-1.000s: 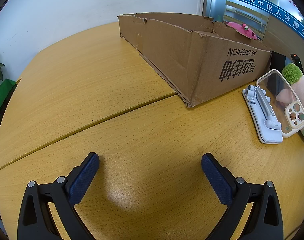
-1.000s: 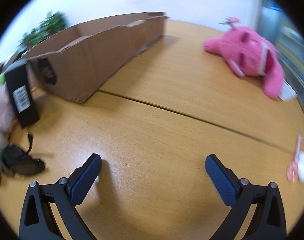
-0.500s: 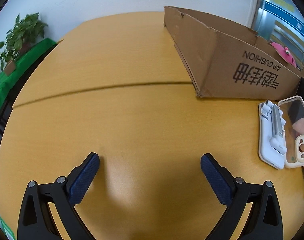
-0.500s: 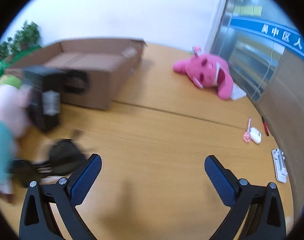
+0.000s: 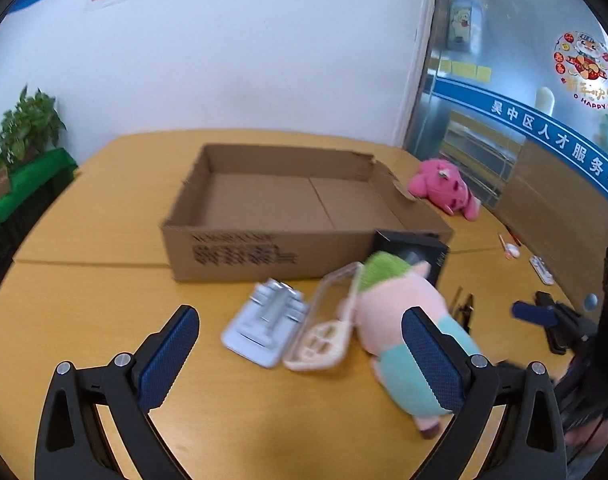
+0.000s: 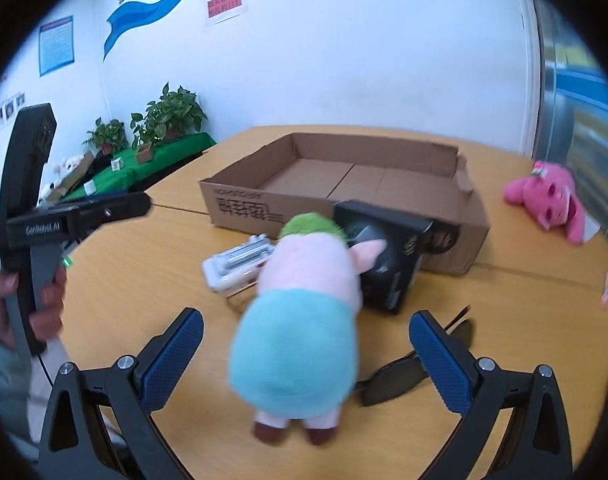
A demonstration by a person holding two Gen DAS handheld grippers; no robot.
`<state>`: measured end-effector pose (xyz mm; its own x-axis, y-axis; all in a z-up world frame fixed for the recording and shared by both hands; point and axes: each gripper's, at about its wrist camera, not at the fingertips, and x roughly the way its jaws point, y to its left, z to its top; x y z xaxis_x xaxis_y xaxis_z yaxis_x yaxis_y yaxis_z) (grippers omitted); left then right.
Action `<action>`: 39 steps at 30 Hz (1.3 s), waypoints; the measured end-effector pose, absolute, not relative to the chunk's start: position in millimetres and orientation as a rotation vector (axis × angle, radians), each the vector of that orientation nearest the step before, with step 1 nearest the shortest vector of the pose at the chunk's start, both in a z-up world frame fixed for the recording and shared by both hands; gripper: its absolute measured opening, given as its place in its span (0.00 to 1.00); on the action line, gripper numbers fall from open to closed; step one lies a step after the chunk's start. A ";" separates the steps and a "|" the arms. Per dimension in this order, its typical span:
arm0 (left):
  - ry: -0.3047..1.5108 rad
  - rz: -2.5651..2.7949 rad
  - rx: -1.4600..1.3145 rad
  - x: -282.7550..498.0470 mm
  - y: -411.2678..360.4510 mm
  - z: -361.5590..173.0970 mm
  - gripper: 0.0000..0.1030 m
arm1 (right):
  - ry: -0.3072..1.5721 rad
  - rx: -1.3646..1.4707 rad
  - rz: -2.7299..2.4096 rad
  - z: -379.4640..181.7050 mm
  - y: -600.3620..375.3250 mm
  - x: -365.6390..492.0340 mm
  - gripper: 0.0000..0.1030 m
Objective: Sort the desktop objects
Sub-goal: 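Move both grippers toward the plush pig beside the cardboard box, then close the right gripper on the plush pig while the left gripper also clamps it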
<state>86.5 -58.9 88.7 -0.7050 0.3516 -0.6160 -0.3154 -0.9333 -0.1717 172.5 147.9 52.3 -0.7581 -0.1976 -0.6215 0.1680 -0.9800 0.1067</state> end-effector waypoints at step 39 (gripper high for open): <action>-0.046 2.539 -1.081 88.0 -0.6 51.3 1.00 | -0.074 1.159 -2.800 24.0 144.5 156.2 0.99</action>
<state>88.0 -0.7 51.3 -0.6326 0.3550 -0.6884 -0.3297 -0.9276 -0.1755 156.2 144.5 24.0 -0.7024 -0.1205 -0.7015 0.0831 -0.9927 0.0874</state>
